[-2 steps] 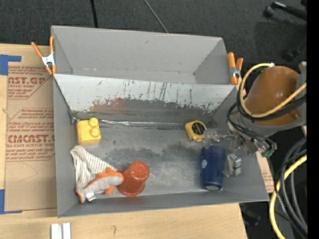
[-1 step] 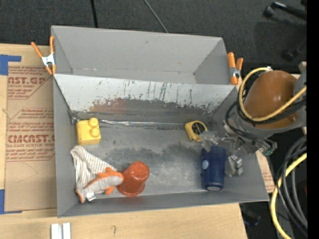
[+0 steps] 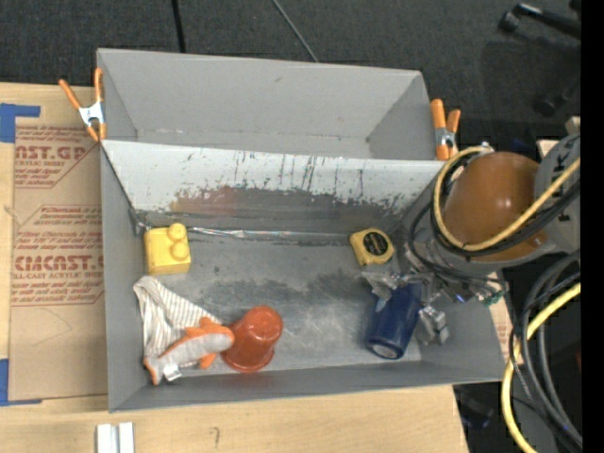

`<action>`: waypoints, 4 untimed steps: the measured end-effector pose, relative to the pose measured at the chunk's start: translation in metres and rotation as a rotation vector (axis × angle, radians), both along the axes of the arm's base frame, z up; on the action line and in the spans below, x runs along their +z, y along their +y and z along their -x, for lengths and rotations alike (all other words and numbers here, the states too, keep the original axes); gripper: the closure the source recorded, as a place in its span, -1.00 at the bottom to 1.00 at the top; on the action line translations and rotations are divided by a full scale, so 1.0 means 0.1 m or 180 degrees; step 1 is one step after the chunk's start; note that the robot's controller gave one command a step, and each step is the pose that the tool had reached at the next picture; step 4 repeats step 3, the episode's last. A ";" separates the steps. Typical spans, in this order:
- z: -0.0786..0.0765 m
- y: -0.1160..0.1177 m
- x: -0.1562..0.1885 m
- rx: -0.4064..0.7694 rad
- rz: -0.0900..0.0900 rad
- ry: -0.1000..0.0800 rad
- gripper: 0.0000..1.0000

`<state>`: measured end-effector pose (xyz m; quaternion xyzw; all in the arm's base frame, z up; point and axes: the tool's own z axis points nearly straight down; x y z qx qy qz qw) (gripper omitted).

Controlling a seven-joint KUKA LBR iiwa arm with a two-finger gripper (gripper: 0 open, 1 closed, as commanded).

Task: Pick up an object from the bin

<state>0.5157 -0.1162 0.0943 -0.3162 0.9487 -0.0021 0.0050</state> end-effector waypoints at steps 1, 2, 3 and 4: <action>0.17 0.19 -0.25 0.0964 -0.0004 0.0036 1.00; 0.17 0.19 -0.25 0.0964 -0.0004 0.0036 1.00; 0.13 0.06 1.68 0.1106 0.0010 0.0010 1.00; 0.13 0.06 1.68 0.1106 0.0010 0.0010 1.00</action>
Offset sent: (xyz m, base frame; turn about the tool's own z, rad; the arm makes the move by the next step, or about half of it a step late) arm 0.0000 0.0000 0.0000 0.0000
